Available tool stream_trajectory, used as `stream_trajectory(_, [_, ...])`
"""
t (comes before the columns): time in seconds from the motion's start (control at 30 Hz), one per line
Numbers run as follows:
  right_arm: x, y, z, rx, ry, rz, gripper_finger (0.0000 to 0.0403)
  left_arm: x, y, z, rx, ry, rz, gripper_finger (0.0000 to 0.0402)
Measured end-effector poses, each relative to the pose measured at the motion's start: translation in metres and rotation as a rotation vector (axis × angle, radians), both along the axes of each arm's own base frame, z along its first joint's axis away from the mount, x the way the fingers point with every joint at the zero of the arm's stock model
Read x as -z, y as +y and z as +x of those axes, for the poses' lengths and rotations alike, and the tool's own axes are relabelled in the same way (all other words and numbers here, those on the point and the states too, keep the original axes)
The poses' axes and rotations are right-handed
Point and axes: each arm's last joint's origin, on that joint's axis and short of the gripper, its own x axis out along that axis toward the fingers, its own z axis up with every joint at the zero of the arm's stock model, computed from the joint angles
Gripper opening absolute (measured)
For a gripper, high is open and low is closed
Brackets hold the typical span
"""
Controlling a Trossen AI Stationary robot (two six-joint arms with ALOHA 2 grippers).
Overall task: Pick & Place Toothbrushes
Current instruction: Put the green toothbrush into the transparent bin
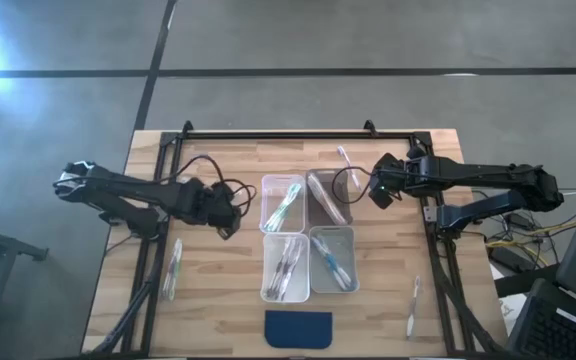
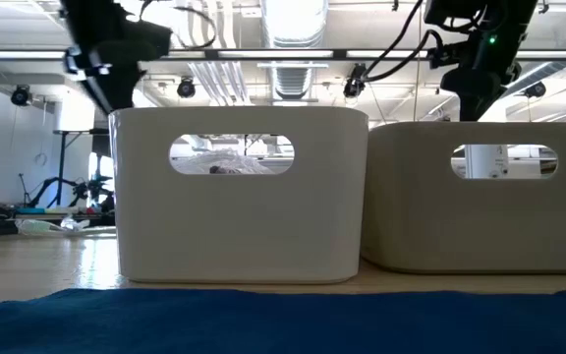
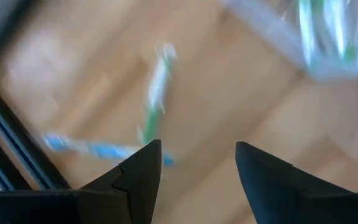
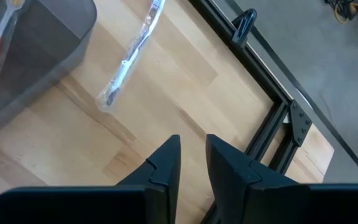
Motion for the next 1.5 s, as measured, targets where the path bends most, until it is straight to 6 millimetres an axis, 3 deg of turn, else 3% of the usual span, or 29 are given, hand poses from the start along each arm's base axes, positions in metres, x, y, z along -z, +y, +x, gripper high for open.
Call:
stream_trajectory(0.2, [0.001, 0.000, 0.000, -0.001, -0.001, 0.004, 0.0092, 0.018, -0.021, -0.012, -0.164, 0.033, -0.197, 0.0210])
stream_trajectory(0.47, [-0.003, 0.000, 0.004, -0.001, -0.051, -0.001, 0.0100, 0.047, -0.047, -0.041, -0.346, 0.144, -0.229, 0.0210])
stream_trajectory(0.8, [-0.008, -0.001, 0.008, -0.004, -0.100, -0.009, 0.0067, 0.074, -0.053, -0.060, -0.400, 0.374, -0.243, 0.0205])
stream_trajectory(1.27, [-0.009, -0.001, 0.010, -0.004, -0.116, -0.011, 0.0046, 0.123, -0.071, -0.050, -0.492, 0.794, -0.145, 0.0179])
stream_trajectory(1.5, [-0.009, -0.001, 0.010, -0.003, -0.117, -0.011, 0.0065, 0.156, -0.080, -0.035, -0.427, 0.818, -0.203, 0.0178])
